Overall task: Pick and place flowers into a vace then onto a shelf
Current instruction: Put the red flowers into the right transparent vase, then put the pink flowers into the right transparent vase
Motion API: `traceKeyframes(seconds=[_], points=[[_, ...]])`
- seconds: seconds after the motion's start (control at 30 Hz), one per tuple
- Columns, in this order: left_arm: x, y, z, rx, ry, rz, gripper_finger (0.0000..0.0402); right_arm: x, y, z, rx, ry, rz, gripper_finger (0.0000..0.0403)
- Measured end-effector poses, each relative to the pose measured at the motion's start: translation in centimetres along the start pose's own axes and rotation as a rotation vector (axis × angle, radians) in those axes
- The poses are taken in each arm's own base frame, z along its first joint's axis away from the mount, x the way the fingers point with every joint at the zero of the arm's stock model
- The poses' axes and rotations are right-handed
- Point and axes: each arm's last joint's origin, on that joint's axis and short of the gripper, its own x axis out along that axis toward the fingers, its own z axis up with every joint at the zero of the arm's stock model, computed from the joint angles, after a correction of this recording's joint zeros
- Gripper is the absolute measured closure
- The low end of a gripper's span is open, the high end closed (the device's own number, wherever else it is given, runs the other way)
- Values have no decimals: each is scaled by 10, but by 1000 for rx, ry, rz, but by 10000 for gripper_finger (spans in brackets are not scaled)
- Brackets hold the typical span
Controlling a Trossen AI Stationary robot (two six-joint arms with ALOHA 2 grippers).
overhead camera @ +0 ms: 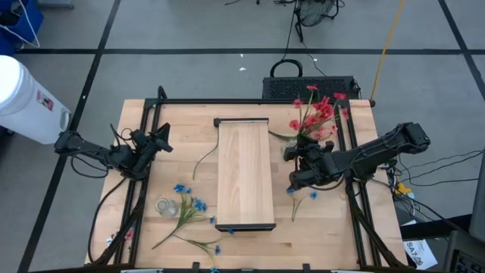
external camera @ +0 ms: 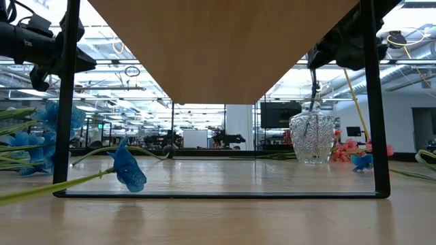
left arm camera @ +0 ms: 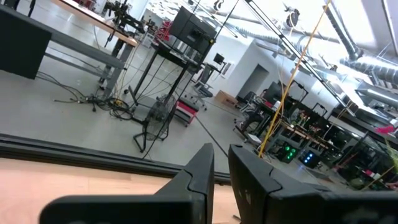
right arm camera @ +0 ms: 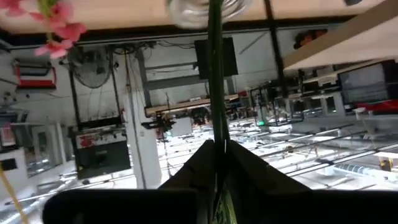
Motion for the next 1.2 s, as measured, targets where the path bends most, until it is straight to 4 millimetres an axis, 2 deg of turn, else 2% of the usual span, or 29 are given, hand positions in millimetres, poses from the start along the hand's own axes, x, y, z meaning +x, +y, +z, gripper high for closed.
traceKeyframes(seconds=[0.17, 0.47, 0.73, 1.2], points=[[0, 0, 0, 1, 0, 0, 350, 3, -3, 2, 5, -23, 1, 361], [0, 0, -1, 8, 2, 1, 350, 12, -1, 19, 40, -43, -12, 311], [0, 0, -1, 7, 2, 0, 350, 13, -2, 22, 62, -54, -26, 268], [0, 0, -1, 8, 2, 1, 350, 11, -3, 24, 78, -107, -39, 220]])
